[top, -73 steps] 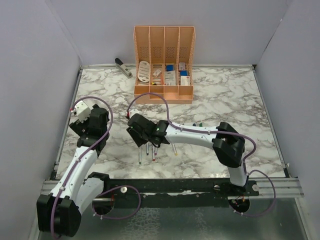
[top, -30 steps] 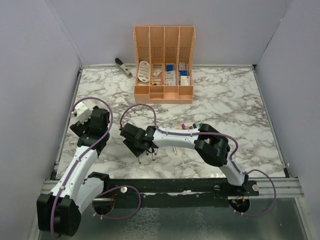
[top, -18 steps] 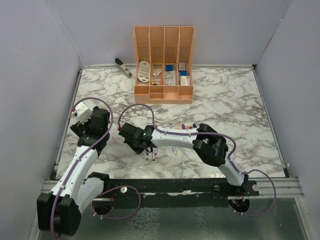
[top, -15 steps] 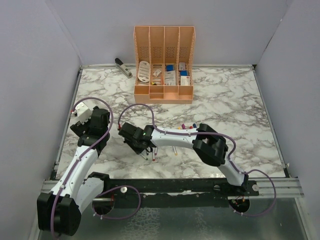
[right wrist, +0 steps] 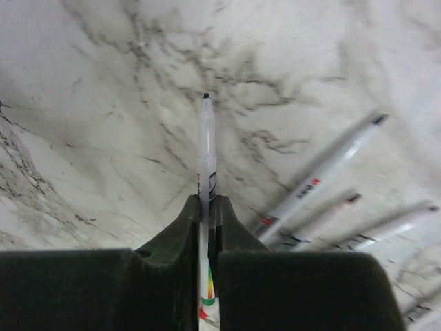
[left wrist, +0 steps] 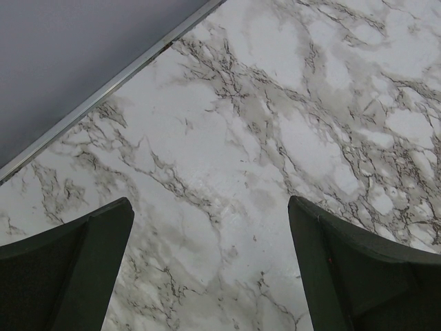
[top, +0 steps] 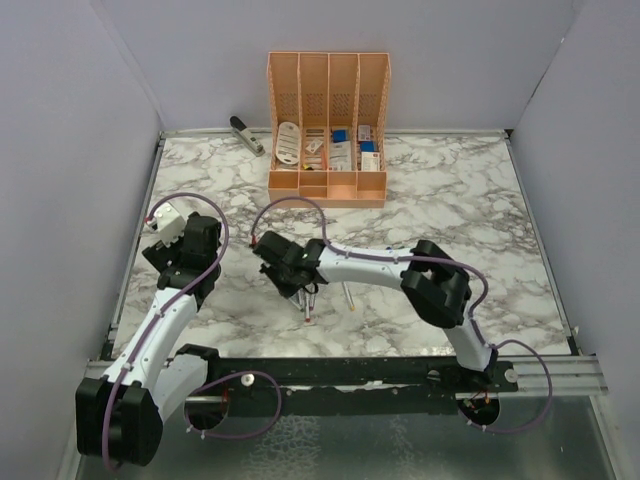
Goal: Insert the pens into the pen caps
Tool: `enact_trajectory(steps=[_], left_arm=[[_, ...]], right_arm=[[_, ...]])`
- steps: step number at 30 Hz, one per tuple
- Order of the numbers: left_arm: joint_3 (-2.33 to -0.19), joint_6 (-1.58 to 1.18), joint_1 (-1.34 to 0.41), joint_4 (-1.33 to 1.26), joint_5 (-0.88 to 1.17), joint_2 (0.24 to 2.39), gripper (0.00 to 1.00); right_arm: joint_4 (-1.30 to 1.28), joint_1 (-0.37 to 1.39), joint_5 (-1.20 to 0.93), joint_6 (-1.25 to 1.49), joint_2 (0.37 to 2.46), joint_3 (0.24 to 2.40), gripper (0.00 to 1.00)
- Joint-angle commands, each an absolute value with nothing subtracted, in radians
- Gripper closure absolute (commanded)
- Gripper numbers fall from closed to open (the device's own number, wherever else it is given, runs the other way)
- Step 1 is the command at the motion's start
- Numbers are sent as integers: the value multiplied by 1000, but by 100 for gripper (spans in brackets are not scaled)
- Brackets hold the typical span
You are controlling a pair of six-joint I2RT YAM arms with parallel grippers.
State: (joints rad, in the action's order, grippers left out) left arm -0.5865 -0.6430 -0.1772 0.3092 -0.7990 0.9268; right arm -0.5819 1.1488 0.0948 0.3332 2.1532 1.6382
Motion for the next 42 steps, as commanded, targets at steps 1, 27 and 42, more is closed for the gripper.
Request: enact_trajectory(steps=[1, 27, 42], left_arm=[[-598, -587, -176, 258, -766, 918, 3], [-755, -361, -184, -401, 897, 1204, 10], [-792, -367, -262, -499, 1076, 1245, 12]], right_arm=[[-414, 1060, 66, 354, 1930, 1548, 99], [564, 754, 124, 322, 1250, 857, 99], [659, 755, -117, 465, 1286, 829, 99]])
